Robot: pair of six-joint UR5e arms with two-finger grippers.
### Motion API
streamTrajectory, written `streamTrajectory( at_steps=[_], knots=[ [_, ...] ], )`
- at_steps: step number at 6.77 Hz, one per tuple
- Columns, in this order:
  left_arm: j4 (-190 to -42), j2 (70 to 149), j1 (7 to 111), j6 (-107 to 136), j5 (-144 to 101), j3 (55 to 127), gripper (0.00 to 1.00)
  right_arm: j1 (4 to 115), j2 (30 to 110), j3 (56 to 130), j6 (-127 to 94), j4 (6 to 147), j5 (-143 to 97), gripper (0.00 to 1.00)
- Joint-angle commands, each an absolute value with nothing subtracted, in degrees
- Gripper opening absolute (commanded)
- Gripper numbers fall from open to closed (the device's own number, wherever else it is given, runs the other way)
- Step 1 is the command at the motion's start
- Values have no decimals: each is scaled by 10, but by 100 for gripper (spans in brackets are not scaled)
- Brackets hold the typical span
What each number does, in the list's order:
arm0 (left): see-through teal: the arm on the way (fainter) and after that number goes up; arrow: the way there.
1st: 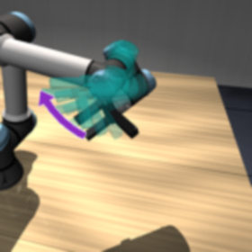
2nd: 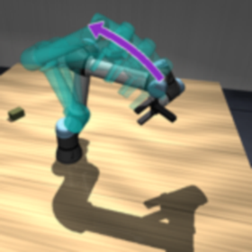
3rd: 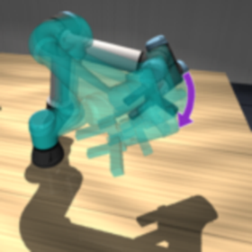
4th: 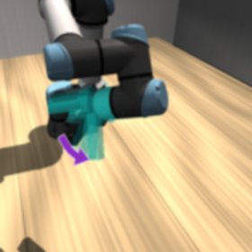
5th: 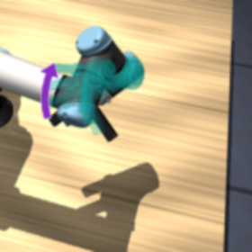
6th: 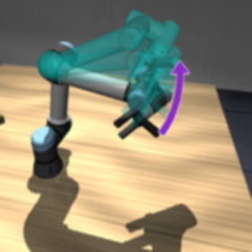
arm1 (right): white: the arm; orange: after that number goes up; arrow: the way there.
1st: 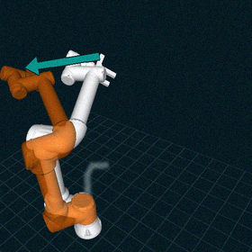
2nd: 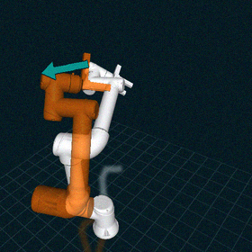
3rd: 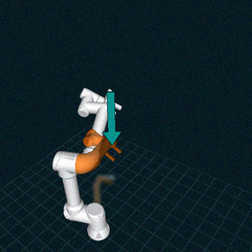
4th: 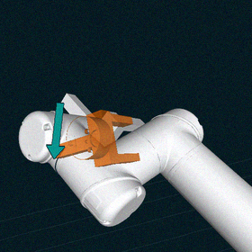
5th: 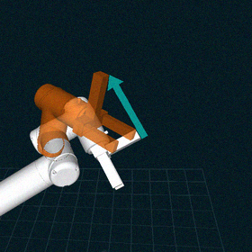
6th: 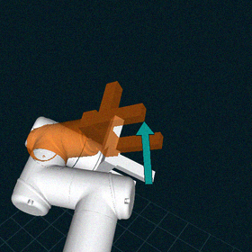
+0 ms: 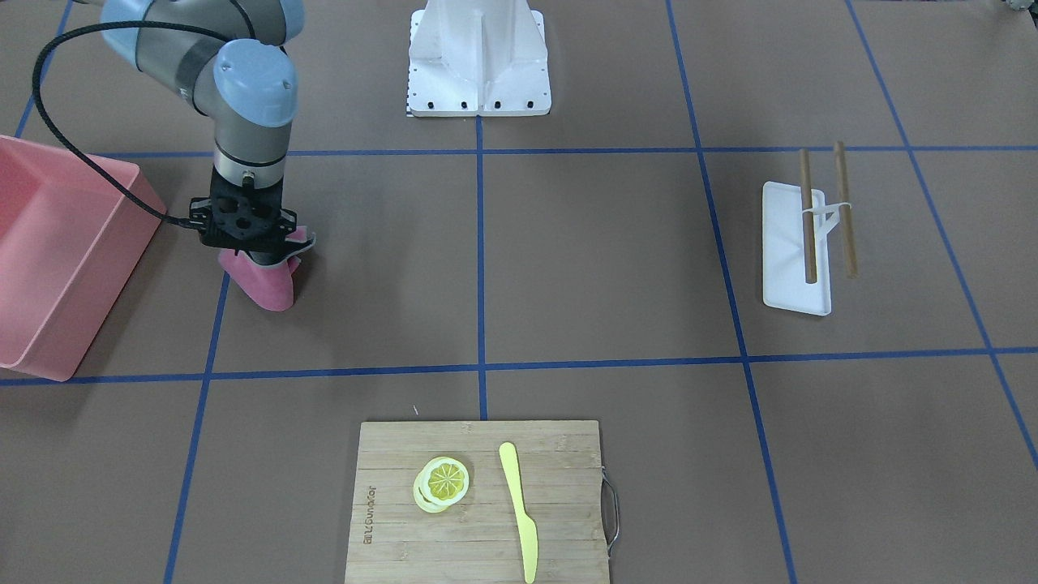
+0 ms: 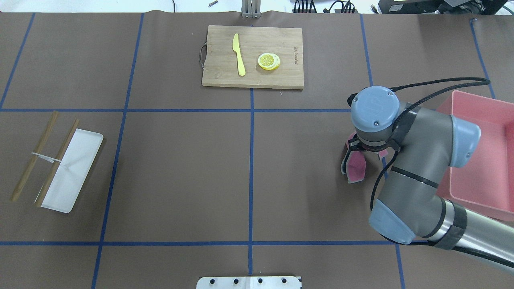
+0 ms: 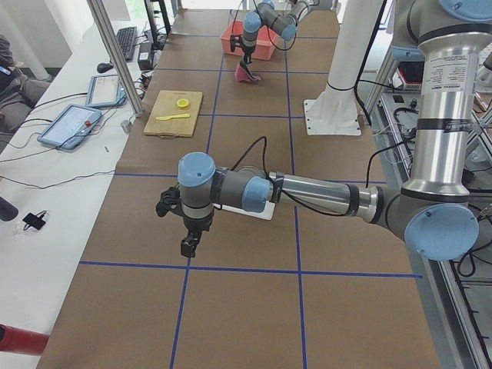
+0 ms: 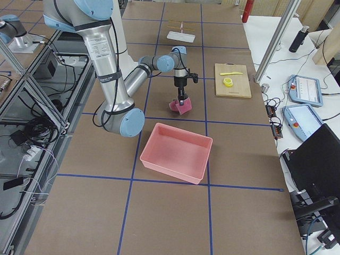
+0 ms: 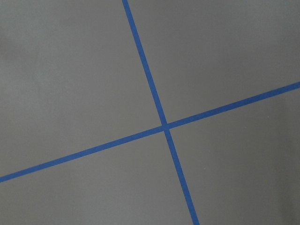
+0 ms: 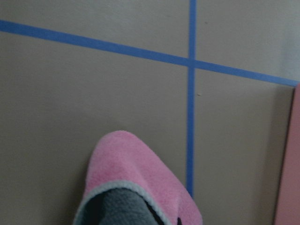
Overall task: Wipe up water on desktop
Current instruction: 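Lower the cloth into the pink bin and open the right gripper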
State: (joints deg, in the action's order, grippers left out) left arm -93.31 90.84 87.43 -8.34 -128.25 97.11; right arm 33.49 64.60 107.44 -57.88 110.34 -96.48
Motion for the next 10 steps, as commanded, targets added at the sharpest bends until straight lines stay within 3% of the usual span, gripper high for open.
streamTrajectory(
  at_steps=[1, 3, 4, 5, 8, 10],
  knots=[
    [-933, 908, 875, -80, -1283, 969, 98, 295, 557, 1003, -753, 955, -967, 0],
    [-933, 908, 875, -80, -1284, 964, 98, 239, 408, 887, -946, 909, -899, 0],
    [-933, 908, 875, -80, -1284, 964, 98, 231, 396, 894, -970, 911, -882, 0],
    [-933, 909, 875, -80, -1285, 962, 98, 232, 453, 925, -937, 918, -890, 0],
    [-933, 910, 874, -79, -1287, 958, 98, 276, 730, 1166, -668, 1030, -946, 0],
    [-934, 910, 874, -79, -1288, 958, 98, 400, 774, 1284, -579, 1082, -1026, 0]
  ],
)
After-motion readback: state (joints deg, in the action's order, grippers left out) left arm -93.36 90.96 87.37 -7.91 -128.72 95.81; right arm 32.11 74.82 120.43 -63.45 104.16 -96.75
